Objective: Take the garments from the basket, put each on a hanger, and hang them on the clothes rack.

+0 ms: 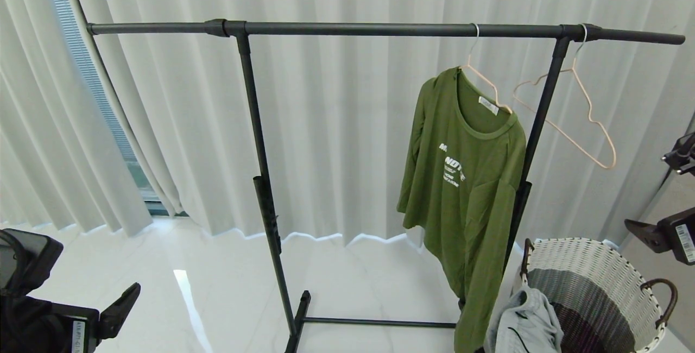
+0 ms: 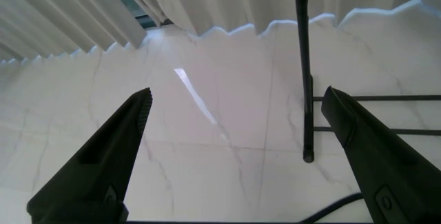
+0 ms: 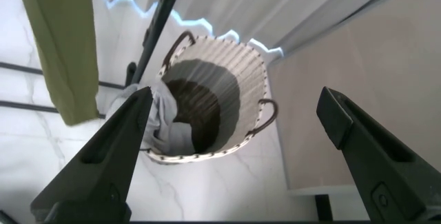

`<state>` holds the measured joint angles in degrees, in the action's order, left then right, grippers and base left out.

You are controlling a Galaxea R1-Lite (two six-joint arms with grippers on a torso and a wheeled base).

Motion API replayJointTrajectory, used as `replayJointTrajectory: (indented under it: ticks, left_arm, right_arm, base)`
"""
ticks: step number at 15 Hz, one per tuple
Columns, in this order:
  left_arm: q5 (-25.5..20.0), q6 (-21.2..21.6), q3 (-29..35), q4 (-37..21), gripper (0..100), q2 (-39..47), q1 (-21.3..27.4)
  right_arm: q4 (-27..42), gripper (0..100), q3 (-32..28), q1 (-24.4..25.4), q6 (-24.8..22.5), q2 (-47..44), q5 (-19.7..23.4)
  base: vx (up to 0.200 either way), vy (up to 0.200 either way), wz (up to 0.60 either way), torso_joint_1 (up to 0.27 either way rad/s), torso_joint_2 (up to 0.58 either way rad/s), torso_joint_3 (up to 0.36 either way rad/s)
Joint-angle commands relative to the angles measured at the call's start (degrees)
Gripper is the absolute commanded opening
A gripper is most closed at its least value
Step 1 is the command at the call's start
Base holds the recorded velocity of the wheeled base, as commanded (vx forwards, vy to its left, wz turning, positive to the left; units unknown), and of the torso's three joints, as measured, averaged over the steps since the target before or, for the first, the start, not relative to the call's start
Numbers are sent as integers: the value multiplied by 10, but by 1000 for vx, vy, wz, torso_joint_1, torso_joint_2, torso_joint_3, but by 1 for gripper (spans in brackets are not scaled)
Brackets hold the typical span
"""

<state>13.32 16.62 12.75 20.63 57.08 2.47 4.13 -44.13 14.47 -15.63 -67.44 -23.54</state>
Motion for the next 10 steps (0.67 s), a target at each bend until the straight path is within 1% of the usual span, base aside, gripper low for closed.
replayJointTrajectory:
  ticks: [1, 5, 6, 7, 10]
  left_arm:
    - [-1, 0, 1, 0, 100, 1, 2]
    - [-1, 0, 0, 0, 100, -1, 3]
    - [-1, 0, 0, 0, 100, -1, 3]
    - [-1, 0, 0, 0, 100, -1, 3]
    - [-1, 1, -1, 0, 100, -1, 3]
  right_arm:
    - [0, 100, 4, 0, 1, -1, 0]
    - [0, 100, 17, -2, 1, -1, 0]
    - [0, 100, 26, -5, 1, -1, 0]
    - [-1, 100, 30, -7, 1, -1, 0]
    - [-1, 100, 58, -22, 0, -1, 0]
  base:
    - [0, 0, 0, -144, 452, 325]
    - [0, 0, 0, -124, 456, 333]
    - [0, 0, 0, -95, 447, 344]
    - [0, 0, 0, 17, 310, 227]
    - [0, 0, 0, -1, 20, 1]
